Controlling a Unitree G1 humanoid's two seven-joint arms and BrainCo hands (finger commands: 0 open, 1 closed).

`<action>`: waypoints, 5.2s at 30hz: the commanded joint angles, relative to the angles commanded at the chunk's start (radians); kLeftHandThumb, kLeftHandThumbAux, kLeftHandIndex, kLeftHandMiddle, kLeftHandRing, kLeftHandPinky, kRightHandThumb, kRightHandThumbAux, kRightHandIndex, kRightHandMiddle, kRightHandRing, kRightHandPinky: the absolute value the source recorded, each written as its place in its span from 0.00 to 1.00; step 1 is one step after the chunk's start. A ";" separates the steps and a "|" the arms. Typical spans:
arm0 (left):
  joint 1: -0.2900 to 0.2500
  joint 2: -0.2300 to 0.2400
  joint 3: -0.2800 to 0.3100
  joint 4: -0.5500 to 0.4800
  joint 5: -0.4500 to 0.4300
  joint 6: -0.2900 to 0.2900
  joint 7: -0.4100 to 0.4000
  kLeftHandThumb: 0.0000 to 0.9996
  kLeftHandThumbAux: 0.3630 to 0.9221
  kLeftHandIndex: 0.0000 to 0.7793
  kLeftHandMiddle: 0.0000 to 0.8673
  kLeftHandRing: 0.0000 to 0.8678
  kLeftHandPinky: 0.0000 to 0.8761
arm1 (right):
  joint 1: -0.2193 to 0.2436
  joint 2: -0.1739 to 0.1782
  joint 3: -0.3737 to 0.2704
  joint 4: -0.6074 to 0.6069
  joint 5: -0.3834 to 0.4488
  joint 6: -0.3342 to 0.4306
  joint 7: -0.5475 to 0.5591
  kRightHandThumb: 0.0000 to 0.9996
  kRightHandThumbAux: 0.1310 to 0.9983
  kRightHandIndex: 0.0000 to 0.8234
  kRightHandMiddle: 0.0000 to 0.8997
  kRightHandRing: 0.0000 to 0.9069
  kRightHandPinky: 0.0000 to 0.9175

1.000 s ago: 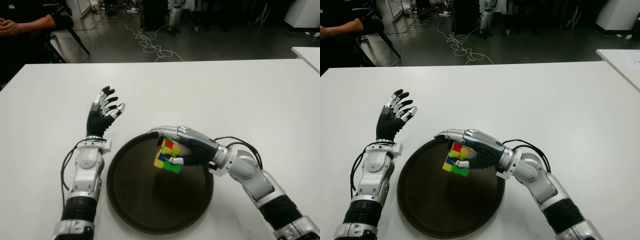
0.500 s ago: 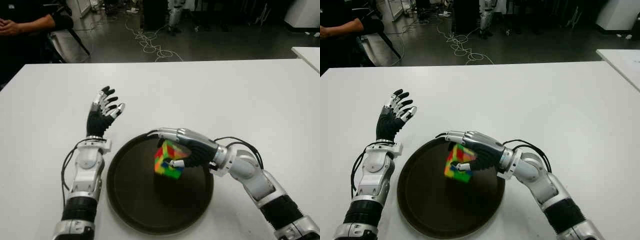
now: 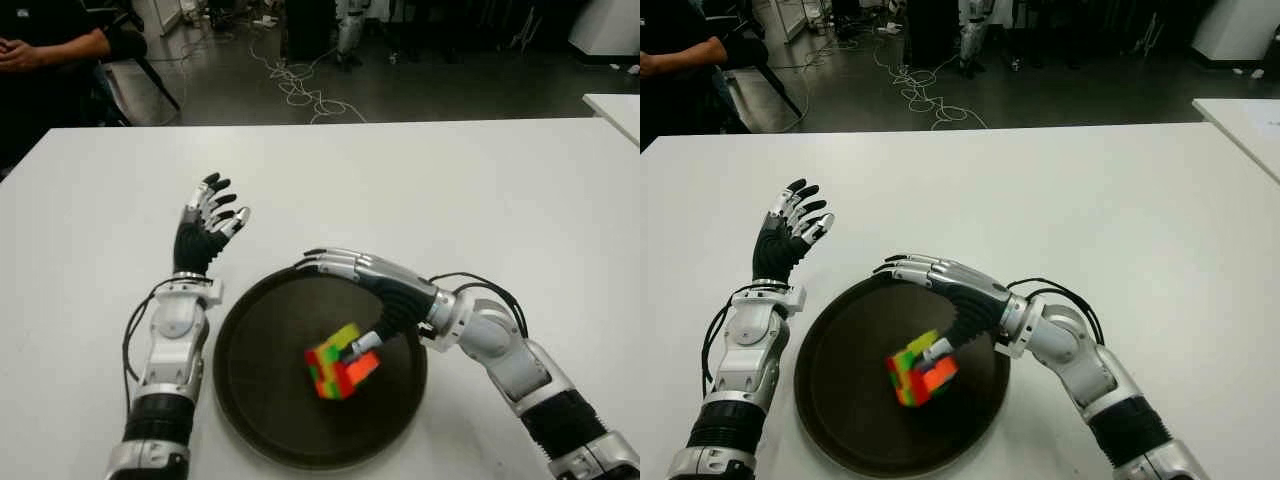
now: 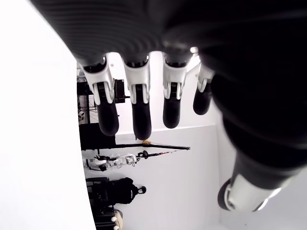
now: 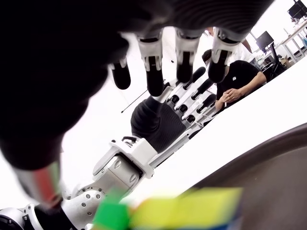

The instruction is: Pick up the Rubik's Cube and put it in the plate

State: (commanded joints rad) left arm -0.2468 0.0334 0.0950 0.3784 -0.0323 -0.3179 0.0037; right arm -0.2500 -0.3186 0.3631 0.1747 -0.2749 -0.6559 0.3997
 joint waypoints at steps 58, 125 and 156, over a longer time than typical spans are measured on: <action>-0.004 0.020 -0.004 0.021 0.021 -0.014 -0.009 0.11 0.52 0.16 0.21 0.22 0.24 | -0.392 0.132 -0.425 0.554 0.244 0.240 -0.427 0.00 0.73 0.08 0.11 0.09 0.08; -0.006 0.032 0.016 0.007 0.005 0.020 -0.032 0.11 0.62 0.17 0.22 0.22 0.23 | -0.170 0.286 -0.439 0.132 0.289 0.494 -0.534 0.01 0.81 0.14 0.18 0.17 0.14; -0.002 0.035 0.021 0.010 0.003 -0.001 -0.044 0.10 0.65 0.17 0.22 0.22 0.22 | 0.096 0.352 -0.416 -0.104 0.307 0.625 -0.500 0.03 0.79 0.12 0.14 0.13 0.13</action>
State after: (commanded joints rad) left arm -0.2484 0.0687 0.1165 0.3888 -0.0298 -0.3184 -0.0407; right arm -0.1539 0.0336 -0.0530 0.0711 0.0325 -0.0305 -0.1003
